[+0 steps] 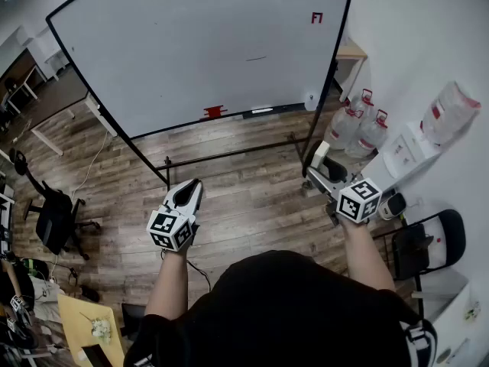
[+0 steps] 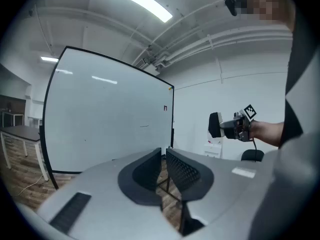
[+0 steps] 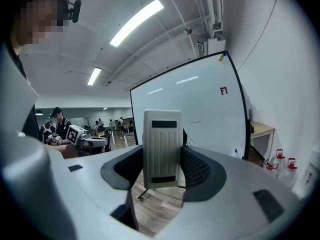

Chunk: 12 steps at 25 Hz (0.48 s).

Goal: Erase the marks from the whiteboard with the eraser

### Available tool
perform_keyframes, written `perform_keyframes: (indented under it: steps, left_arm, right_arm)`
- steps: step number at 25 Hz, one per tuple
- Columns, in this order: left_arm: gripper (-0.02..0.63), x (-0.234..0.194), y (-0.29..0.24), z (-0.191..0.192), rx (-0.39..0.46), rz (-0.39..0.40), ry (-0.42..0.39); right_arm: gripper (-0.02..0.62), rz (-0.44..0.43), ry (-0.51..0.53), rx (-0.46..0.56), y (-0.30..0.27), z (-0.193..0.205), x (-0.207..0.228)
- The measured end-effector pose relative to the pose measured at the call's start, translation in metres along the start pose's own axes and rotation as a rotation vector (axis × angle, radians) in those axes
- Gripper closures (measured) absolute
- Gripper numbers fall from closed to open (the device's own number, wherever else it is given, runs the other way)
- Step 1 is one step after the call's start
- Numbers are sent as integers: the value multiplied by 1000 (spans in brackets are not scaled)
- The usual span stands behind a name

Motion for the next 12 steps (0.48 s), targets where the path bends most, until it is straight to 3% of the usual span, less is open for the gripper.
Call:
perform_keyframes:
  steps: [12]
  left_arm:
    - [568,2,0,-2,-5,19,-1]
  right_arm:
    - [366,11,-1,11,-1,-1,-5]
Point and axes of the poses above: the fingertips, and each gripper's own axes: y backward along the fingers, x to its right, z out of its underside, the point moved 3 cm from there along y, backward along the fingers, and after that the axes turned 14 degrees about x, right-handed, at the moved point
